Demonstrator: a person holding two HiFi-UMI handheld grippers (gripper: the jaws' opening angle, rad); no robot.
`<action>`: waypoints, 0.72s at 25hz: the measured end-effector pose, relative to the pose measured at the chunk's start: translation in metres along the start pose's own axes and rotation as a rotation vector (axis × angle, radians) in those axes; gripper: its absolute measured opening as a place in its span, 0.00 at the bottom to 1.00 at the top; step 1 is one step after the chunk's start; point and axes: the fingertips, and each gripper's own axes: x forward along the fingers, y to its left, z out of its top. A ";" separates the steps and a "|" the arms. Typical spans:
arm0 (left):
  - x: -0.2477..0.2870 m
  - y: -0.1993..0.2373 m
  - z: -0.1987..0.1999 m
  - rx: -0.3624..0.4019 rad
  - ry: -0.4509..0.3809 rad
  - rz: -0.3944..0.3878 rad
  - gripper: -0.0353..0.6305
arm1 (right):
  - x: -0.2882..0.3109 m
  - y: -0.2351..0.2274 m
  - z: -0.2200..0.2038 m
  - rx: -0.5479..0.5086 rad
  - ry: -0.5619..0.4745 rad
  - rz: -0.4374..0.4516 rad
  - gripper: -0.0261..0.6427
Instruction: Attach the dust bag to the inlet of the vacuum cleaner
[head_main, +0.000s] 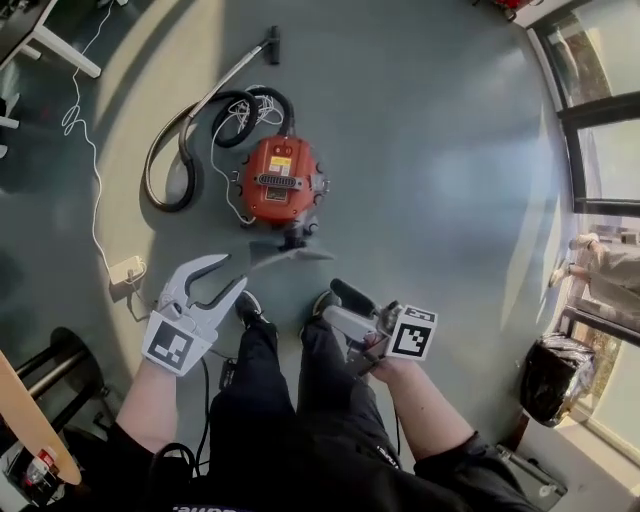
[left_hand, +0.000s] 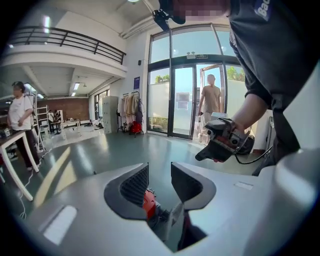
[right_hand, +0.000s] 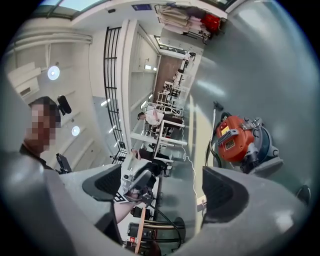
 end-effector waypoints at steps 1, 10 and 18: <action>-0.008 -0.006 0.008 -0.024 -0.010 0.008 0.29 | -0.004 0.011 -0.002 -0.005 0.001 0.002 0.78; -0.057 -0.048 0.100 -0.175 -0.094 0.073 0.28 | -0.032 0.093 0.005 -0.076 0.005 0.071 0.77; -0.078 -0.089 0.151 -0.250 -0.171 0.080 0.27 | -0.037 0.142 0.009 -0.170 0.065 0.169 0.76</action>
